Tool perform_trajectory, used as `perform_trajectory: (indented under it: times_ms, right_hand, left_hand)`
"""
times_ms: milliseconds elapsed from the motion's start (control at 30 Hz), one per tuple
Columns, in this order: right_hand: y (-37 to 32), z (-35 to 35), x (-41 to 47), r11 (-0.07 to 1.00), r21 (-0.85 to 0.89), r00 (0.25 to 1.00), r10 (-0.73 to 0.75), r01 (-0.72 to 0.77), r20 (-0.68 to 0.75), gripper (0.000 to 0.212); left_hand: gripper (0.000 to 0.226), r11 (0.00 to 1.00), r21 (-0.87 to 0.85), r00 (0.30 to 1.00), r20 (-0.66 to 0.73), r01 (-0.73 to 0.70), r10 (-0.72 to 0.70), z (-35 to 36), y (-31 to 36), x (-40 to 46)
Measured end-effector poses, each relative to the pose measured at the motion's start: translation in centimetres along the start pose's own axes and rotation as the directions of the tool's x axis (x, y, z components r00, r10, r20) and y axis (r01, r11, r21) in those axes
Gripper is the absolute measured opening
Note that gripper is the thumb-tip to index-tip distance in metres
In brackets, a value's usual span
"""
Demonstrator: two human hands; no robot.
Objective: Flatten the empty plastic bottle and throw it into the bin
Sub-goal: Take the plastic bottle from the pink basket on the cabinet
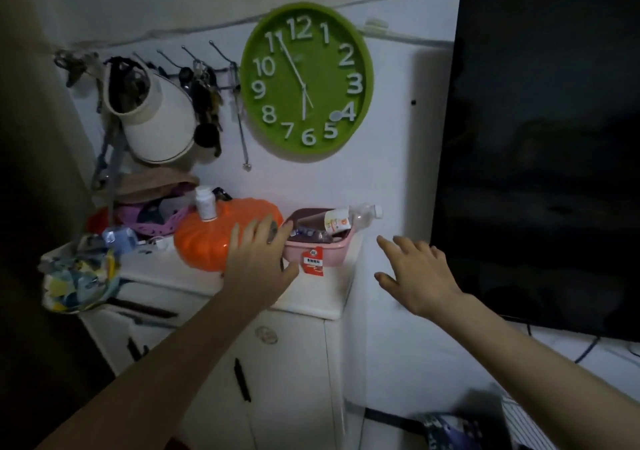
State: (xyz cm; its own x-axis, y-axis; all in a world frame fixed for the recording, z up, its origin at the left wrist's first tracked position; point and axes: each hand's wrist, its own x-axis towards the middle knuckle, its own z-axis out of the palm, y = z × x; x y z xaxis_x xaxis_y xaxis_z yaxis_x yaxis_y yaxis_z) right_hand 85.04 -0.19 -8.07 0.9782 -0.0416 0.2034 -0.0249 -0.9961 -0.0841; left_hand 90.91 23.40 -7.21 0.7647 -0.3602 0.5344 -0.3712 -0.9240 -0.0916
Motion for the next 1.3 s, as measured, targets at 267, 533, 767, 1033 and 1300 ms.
perform_trajectory:
  times_ms: [267,533,767,1033,1300]
  right_hand:
    - [-2.4,4.8,10.8,0.987,0.019,0.985,0.156,-0.158,0.067,0.061]
    - [-3.0,8.2,17.5,0.989,0.048,0.989,0.135,-0.139,0.067,0.058]
    - [-3.3,10.5,20.2,0.988,0.095,0.992,0.122,-0.125,0.043,0.048]
    - [-4.2,10.9,19.9,0.963,0.143,0.973,0.229,-0.229,0.014,0.044]
    - [-6.1,11.2,19.0,0.905,0.165,0.918,0.397,-0.391,-0.003,0.041]
  left_hand:
    - [0.063,0.983,0.011,0.983,0.016,-0.185,0.185,7.2,-6.2,14.1]
    - [0.052,0.863,-0.102,0.812,0.299,-0.495,0.501,13.0,-7.7,21.9]
    - [0.027,0.693,-0.153,0.566,0.468,-0.705,0.679,17.1,-5.8,22.4]
    - [0.030,0.663,-0.196,0.494,0.524,-0.722,0.693,19.0,-4.3,23.1]
    - [0.037,0.685,-0.400,0.381,0.611,-0.609,0.695,21.3,-3.9,22.8]
